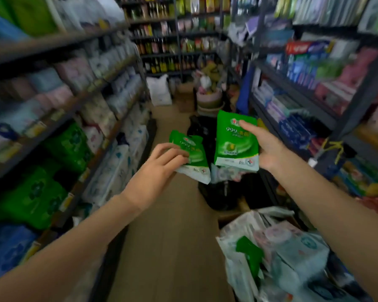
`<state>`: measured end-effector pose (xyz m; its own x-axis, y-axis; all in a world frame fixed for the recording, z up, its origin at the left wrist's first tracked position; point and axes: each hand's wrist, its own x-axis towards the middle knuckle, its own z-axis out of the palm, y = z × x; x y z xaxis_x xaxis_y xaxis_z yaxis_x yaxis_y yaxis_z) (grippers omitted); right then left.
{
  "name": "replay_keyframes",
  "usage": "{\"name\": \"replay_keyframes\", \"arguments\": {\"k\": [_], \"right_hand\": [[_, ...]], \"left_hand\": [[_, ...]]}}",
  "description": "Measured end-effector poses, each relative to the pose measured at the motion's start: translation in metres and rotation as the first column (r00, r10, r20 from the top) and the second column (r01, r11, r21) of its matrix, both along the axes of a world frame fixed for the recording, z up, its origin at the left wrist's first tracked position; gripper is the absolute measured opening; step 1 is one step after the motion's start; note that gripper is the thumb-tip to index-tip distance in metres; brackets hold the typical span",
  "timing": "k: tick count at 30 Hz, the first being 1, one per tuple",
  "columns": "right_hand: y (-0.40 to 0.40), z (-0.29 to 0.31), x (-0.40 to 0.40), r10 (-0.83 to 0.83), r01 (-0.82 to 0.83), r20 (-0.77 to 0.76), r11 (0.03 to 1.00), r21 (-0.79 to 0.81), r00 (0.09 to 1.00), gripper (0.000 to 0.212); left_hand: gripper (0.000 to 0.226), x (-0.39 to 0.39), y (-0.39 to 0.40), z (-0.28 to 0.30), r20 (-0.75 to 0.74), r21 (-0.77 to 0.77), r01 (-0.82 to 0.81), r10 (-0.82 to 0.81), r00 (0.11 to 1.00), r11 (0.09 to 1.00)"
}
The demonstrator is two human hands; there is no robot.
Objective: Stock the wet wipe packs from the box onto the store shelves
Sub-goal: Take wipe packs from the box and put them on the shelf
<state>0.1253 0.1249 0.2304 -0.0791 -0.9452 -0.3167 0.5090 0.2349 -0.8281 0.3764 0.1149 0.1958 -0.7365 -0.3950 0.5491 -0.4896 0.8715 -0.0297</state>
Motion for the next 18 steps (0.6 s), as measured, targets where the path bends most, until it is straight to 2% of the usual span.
{"name": "replay_keyframes", "arguments": {"k": [2, 6, 8, 11, 14, 15, 16, 18], "right_hand": [[-0.004, 0.028, 0.045, 0.077, -0.074, 0.067, 0.997, -0.036, 0.995, 0.037], [-0.021, 0.089, 0.154, 0.277, -0.262, 0.089, 0.953, -0.151, 0.957, 0.033], [-0.029, 0.117, 0.213, 0.352, -0.334, 0.073, 0.924, -0.189, 0.933, 0.037], [-0.036, 0.152, 0.3, 0.465, -0.445, 0.039, 0.865, -0.233, 0.884, 0.031], [-0.029, 0.183, 0.38, 0.61, -0.595, -0.007, 0.77, -0.23, 0.792, 0.034], [-0.031, 0.19, 0.403, 0.607, -0.592, -0.015, 0.769, -0.241, 0.795, 0.033], [-0.03, 0.199, 0.424, 0.589, -0.571, -0.014, 0.776, -0.268, 0.808, 0.029], [-0.035, 0.214, 0.465, 0.545, -0.515, -0.016, 0.782, -0.352, 0.838, 0.025]], "left_hand": [[0.029, 0.043, -0.006, 0.03, -0.069, -0.049, -0.049, 0.046, 0.997, 0.998], [0.016, 0.137, -0.014, 0.098, -0.225, -0.118, -0.213, 0.183, 0.957, 0.97], [0.015, 0.189, -0.01, 0.128, -0.205, -0.18, -0.295, 0.257, 0.944, 0.938], [0.021, 0.257, 0.008, 0.159, -0.109, -0.295, -0.365, 0.348, 0.931, 0.883], [0.009, 0.312, 0.033, 0.181, -0.037, -0.406, -0.4, 0.422, 0.906, 0.822], [0.006, 0.332, 0.04, 0.187, -0.052, -0.413, -0.444, 0.466, 0.883, 0.795], [0.011, 0.351, 0.044, 0.193, -0.1, -0.374, -0.509, 0.511, 0.854, 0.776], [0.031, 0.383, 0.058, 0.206, -0.309, -0.089, -0.614, 0.564, 0.766, 0.784]]}}
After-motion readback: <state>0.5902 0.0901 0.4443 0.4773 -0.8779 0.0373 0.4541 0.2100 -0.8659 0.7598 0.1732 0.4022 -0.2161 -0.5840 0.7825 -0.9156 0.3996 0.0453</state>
